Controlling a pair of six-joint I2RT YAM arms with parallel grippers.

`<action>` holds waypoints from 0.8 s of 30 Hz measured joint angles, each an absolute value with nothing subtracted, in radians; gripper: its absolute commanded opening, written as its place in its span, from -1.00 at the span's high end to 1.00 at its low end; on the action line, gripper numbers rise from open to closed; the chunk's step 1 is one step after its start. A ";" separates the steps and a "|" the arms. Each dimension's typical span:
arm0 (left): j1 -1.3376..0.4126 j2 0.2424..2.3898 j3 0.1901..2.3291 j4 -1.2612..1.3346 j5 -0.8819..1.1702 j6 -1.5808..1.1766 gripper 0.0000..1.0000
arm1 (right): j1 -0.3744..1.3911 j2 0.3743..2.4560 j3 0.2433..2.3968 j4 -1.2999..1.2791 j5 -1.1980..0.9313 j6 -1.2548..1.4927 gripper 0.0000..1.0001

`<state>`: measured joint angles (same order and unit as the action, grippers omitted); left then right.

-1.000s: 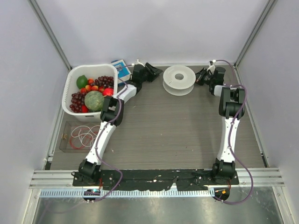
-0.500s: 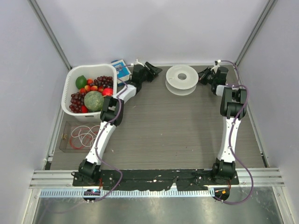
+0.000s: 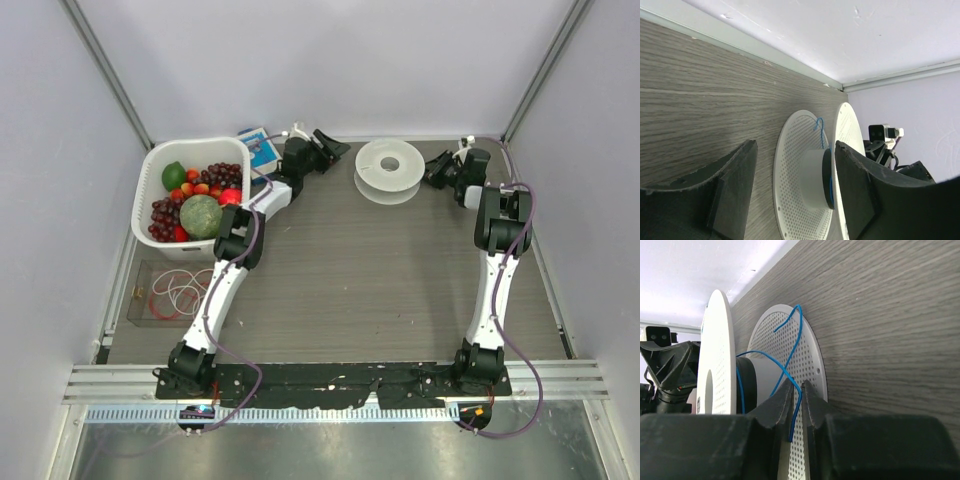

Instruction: Wrap the cables

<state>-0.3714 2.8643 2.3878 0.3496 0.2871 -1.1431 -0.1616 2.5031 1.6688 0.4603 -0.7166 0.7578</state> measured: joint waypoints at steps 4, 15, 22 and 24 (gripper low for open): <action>-0.373 2.828 2.356 0.357 0.292 -1.134 -0.33 | -0.166 2.485 1.650 0.444 -0.717 0.759 0.51; -0.374 2.742 2.325 0.377 0.304 -1.098 -0.47 | -0.182 2.414 1.588 0.385 -0.715 0.738 0.04; -0.377 2.682 2.259 0.377 0.312 -1.065 -0.85 | -0.213 2.337 1.547 0.305 -0.688 0.682 -0.16; -0.378 2.662 2.240 0.377 0.314 -1.060 -0.96 | -0.221 2.311 1.531 0.284 -0.680 0.661 -0.18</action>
